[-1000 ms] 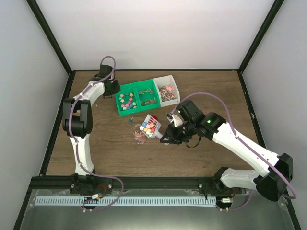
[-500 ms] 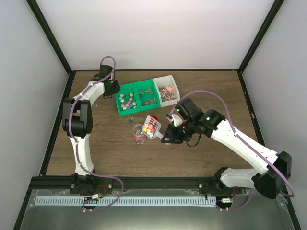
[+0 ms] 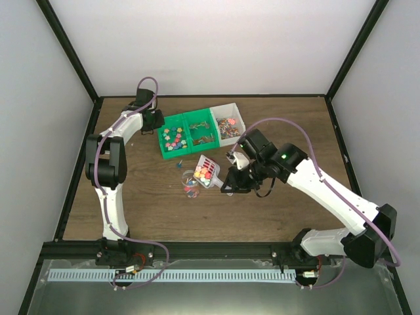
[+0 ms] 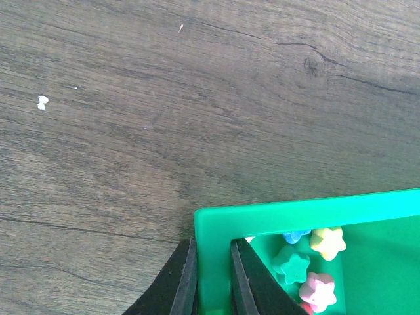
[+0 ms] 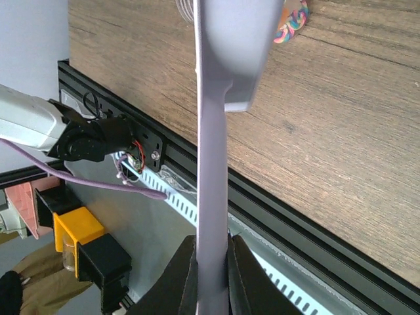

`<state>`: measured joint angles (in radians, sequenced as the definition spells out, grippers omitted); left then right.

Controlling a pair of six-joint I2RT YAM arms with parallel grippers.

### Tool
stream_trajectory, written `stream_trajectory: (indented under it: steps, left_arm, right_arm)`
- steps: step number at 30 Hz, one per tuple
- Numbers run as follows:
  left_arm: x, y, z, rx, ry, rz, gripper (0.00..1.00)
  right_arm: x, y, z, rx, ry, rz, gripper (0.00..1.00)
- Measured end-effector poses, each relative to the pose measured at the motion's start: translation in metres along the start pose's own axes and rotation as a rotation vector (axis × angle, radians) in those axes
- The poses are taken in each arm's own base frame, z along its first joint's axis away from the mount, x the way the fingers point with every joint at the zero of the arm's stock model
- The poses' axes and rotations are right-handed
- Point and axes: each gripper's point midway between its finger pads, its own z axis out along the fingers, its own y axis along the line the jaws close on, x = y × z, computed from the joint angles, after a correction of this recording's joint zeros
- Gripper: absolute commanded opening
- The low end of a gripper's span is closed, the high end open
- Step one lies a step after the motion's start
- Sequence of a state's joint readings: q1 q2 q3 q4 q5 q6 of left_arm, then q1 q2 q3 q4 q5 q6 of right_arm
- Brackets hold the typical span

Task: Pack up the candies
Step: Place the fake candies in the packing bottle.

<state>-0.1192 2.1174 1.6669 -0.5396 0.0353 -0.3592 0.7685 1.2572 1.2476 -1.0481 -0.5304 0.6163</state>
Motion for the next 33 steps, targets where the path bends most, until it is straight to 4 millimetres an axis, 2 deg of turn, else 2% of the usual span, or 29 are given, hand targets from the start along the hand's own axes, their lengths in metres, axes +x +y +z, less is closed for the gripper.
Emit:
stream_trajectory:
  steps: [6, 13, 27, 33]
  left_arm:
    - [0.0000, 0.0000, -0.0001, 0.000, 0.000, 0.000, 0.04]
    - [0.0000, 0.0000, -0.0001, 0.000, 0.000, 0.000, 0.04]
    - [-0.0002, 0.0002, -0.0001, 0.002, 0.000, -0.001, 0.04]
    - [-0.0002, 0.0003, -0.0001, 0.003, 0.001, -0.002, 0.04]
  right_arm:
    - [0.0028, -0.0078, 0.0049, 0.039, 0.037, 0.005, 0.01]
    - [-0.0013, -0.0021, -0.0004, 0.039, 0.030, -0.017, 0.01]
    - [-0.0008, -0.0048, 0.0029, 0.050, 0.046, -0.014, 0.01]
    - [-0.0068, 0.0016, 0.0000, 0.045, 0.039, -0.023, 0.01]
